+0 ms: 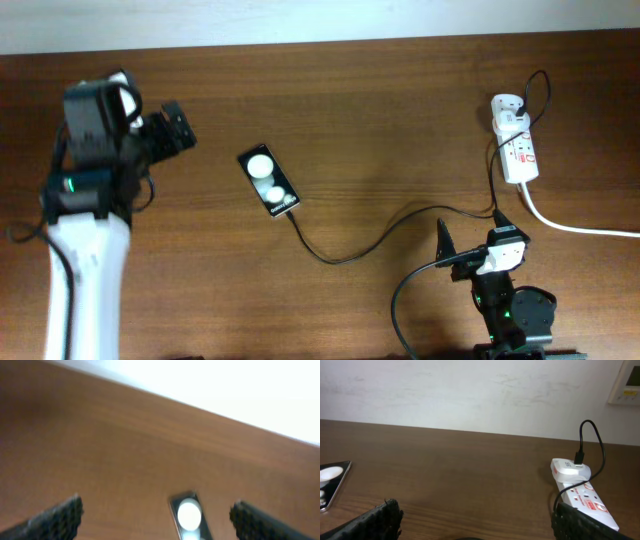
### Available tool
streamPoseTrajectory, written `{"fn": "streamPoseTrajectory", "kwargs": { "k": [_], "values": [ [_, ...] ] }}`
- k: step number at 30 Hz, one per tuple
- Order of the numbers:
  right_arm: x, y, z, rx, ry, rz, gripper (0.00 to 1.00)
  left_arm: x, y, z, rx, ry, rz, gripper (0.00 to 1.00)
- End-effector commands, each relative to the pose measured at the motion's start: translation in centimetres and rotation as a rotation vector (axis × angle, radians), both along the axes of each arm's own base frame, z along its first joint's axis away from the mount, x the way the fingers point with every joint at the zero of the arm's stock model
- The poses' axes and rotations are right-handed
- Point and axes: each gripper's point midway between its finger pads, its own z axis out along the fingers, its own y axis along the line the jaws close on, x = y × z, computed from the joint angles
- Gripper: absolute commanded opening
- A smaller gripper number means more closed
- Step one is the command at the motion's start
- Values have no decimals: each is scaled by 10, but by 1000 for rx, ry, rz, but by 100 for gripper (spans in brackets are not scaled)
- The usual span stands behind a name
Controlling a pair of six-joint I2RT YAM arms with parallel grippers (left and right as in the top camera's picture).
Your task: Plug charger to phone and switch on socket
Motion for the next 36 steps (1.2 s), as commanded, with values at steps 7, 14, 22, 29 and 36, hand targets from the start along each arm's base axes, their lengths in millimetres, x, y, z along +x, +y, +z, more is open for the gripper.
{"fn": "streamPoseTrajectory", "kwargs": {
  "k": [7,14,22,29,36],
  "values": [
    [0,-1,-2,7,2,-8,99,-108,-34,-87,282,-513,-274,99],
    [0,-1,-2,7,2,-8,99,-138,-27,-135,429,-495,-264,99],
    [0,-1,-2,7,2,-8,99,-146,-34,-115,440,-591,-271,99],
    [0,-1,-2,7,2,-8,99,-146,-34,-115,440,-591,-271,99],
    [0,-1,-2,7,2,-8,99,-146,-34,-114,441,-591,-271,99]
  ]
}}
